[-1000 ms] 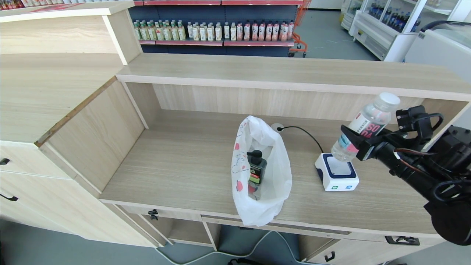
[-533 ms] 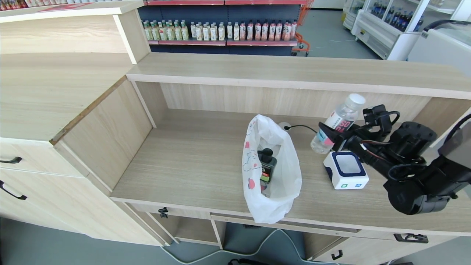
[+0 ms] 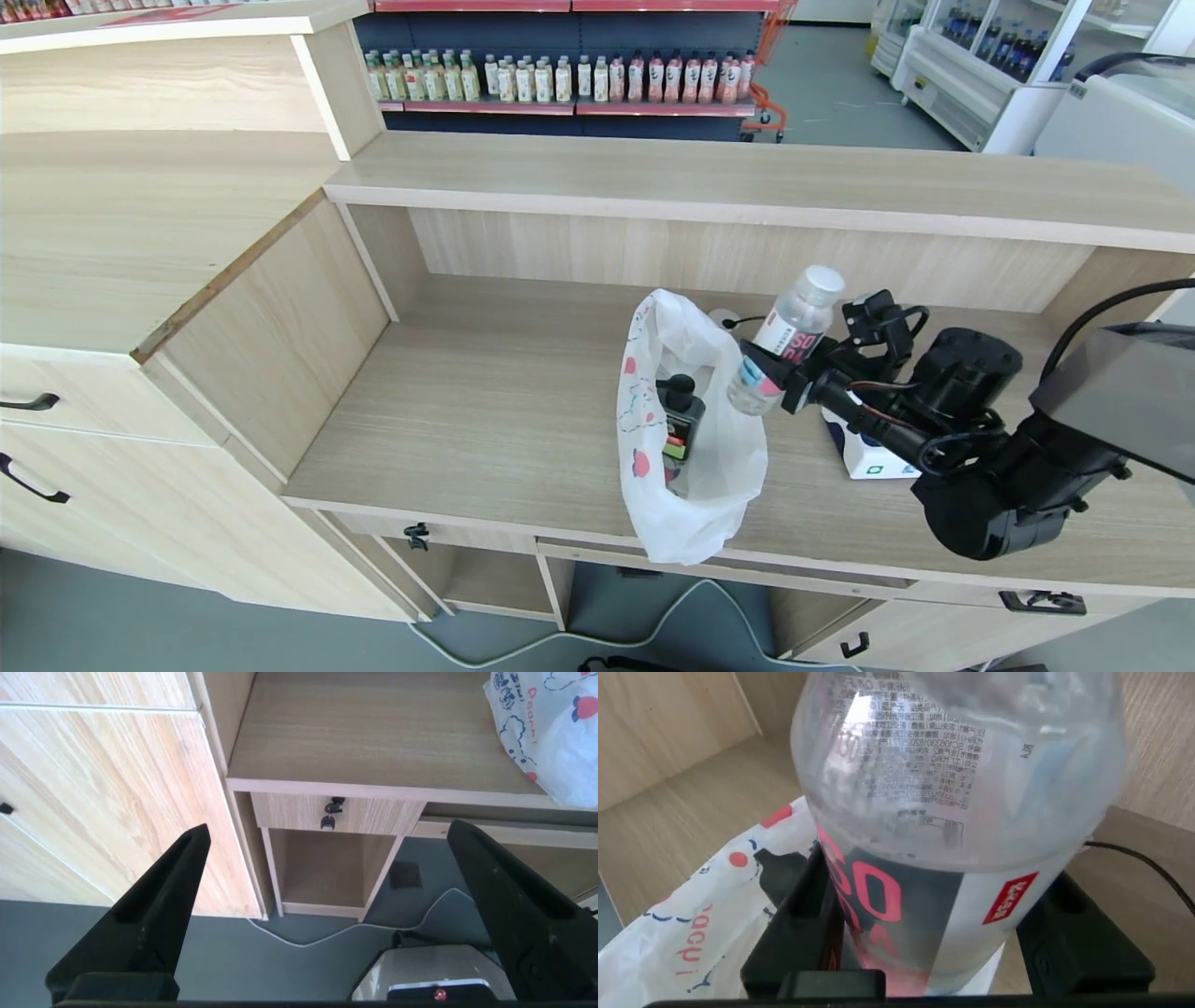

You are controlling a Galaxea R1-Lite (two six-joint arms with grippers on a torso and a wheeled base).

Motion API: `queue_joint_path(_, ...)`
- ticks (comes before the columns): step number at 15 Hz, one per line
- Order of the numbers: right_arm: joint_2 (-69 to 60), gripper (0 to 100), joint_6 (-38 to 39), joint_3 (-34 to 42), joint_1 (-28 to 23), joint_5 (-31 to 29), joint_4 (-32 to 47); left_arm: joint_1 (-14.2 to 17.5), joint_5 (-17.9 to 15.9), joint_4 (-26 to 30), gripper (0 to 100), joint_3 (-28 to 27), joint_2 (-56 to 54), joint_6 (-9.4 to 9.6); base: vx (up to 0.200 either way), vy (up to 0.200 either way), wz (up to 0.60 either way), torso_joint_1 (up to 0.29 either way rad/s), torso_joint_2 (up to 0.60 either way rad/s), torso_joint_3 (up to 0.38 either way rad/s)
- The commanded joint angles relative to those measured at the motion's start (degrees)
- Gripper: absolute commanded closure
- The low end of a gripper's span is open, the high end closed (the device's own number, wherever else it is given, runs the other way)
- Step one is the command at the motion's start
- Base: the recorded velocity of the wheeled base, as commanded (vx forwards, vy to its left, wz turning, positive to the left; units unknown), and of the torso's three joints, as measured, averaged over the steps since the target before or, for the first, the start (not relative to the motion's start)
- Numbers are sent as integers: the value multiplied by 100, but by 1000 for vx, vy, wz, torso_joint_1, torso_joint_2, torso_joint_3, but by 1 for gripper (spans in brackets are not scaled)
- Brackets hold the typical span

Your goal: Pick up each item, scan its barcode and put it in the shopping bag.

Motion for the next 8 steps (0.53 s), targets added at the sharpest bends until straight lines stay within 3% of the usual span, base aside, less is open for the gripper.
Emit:
queue_joint_path(1, 43, 100, -39, 51, 81, 3, 2, -2, -1, 0, 0, 0, 0, -1, 0, 0, 0, 0, 0, 0)
queue_joint_path(8, 430, 100, -347, -46, 55, 3, 2, -2, -1, 0, 0, 0, 0, -1, 0, 0, 0, 0, 0, 0)
